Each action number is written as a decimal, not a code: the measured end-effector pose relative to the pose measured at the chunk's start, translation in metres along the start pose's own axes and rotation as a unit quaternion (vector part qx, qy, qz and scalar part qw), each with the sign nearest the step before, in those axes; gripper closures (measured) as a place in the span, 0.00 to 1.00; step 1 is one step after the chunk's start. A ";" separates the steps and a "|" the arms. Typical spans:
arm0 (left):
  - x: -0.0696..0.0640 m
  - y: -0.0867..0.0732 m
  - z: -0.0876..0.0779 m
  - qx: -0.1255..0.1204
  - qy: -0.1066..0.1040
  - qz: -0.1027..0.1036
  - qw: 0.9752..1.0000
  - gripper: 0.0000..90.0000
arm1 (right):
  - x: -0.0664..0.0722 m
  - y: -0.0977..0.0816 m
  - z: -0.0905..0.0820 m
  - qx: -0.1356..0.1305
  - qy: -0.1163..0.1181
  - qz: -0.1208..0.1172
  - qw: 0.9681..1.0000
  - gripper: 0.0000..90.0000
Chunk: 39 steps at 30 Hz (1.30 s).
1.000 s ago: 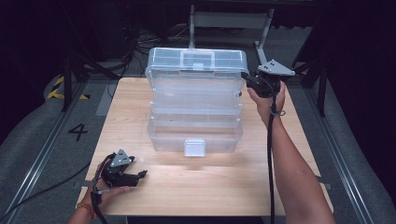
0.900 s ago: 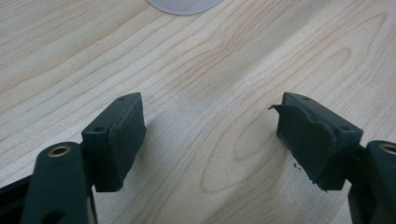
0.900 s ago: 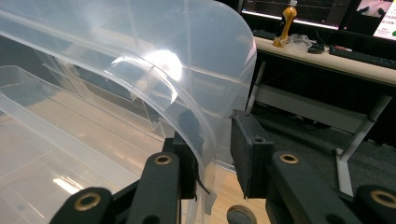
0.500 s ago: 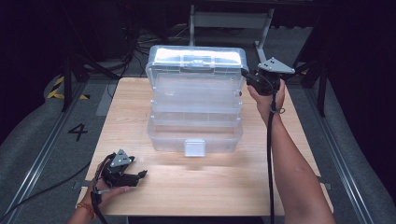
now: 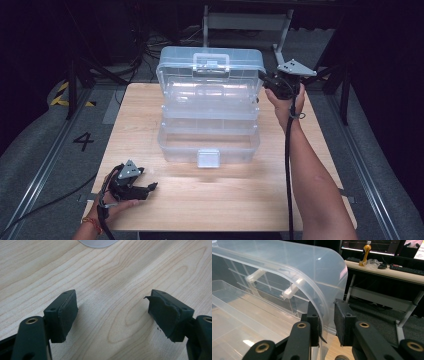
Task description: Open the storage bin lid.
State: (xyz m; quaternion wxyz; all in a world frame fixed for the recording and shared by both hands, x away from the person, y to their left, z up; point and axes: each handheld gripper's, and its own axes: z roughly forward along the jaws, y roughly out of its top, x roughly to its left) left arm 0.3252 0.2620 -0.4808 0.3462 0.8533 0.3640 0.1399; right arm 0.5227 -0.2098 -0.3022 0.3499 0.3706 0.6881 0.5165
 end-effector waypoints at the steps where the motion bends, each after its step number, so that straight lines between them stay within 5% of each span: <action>1: 0.000 0.000 0.000 0.000 0.000 -0.001 1.000 0.27 | -0.001 0.000 0.001 0.001 0.001 0.000 1.000 0.85; 24: 0.000 0.000 0.000 -0.002 0.000 0.000 1.000 0.26 | -0.008 0.005 0.007 -0.010 0.008 0.011 1.000 0.92; 26: 0.000 0.000 0.000 -0.002 0.000 -0.001 1.000 0.26 | -0.008 0.008 0.009 -0.002 -0.006 -0.012 1.000 0.95; 39: 0.000 0.000 0.000 -0.002 0.000 0.001 1.000 0.26 | -0.019 0.013 0.028 0.011 -0.001 0.004 1.000 0.95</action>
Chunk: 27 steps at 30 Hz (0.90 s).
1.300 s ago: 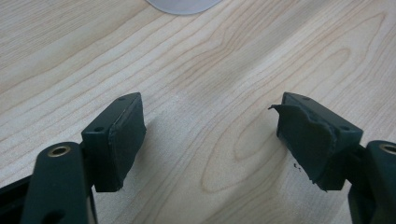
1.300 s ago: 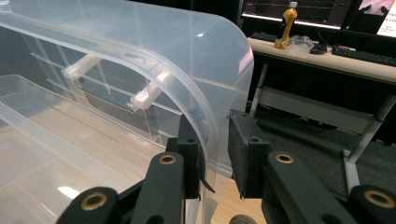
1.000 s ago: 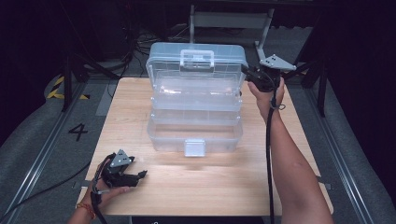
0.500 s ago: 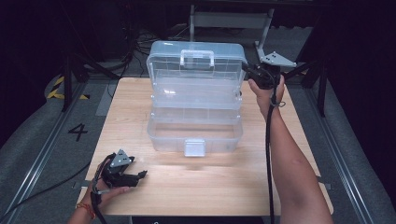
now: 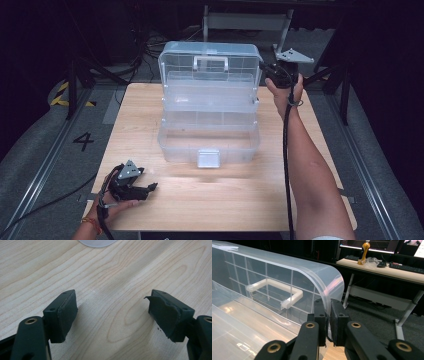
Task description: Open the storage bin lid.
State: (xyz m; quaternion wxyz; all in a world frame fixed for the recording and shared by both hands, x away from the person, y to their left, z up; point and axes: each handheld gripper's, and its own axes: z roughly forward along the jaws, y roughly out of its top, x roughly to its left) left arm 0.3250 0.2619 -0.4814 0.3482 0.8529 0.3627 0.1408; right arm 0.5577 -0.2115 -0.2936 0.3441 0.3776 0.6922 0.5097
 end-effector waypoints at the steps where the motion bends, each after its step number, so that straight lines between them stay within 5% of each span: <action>1: 0.000 0.000 0.000 0.000 0.001 0.000 1.000 0.26 | 0.000 0.000 0.001 -0.001 0.000 0.001 1.000 0.95; 27: 0.000 0.000 0.000 -0.001 -0.003 -0.001 1.000 0.26 | -0.009 0.003 0.021 0.015 -0.003 -0.001 1.000 0.94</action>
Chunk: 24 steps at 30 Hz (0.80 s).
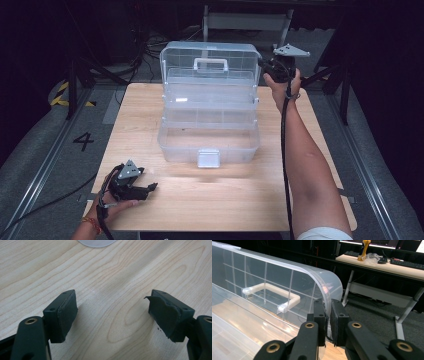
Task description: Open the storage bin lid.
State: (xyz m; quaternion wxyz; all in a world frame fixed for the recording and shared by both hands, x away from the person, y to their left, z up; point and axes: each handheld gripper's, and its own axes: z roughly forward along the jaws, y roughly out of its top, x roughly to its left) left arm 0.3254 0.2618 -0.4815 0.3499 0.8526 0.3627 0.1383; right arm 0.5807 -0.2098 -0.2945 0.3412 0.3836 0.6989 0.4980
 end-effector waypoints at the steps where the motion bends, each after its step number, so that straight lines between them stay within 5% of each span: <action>1: 0.000 0.000 0.000 0.000 0.000 0.000 1.000 0.26 | 0.000 0.000 0.001 0.000 0.000 -0.001 1.000 0.94; 24: 0.000 0.000 0.000 -0.001 0.000 -0.002 1.000 0.26 | -0.006 0.002 0.019 0.018 -0.007 0.007 1.000 0.94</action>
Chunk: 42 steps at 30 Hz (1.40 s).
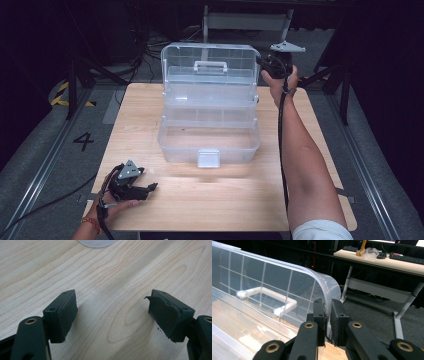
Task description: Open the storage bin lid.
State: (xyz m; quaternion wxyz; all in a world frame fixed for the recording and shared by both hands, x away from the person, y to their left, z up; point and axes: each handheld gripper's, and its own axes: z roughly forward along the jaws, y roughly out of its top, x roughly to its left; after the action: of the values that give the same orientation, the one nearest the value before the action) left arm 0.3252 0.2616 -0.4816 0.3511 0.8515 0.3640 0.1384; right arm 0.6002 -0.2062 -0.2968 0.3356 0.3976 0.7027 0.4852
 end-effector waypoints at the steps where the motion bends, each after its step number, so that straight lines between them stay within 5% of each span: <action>1: 0.000 0.000 0.000 0.000 0.000 -0.001 1.000 0.26 | 0.000 0.000 0.001 0.001 -0.001 -0.001 1.000 0.94; 42: 0.001 0.000 -0.001 0.004 -0.001 0.004 1.000 0.26 | 0.000 0.002 0.018 0.027 -0.022 -0.001 0.999 0.92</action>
State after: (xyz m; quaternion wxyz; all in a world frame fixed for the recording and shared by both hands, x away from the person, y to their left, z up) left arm 0.3255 0.2621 -0.4809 0.3476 0.8545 0.3607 0.1378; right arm 0.6164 -0.1986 -0.3006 0.3408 0.4163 0.7082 0.4571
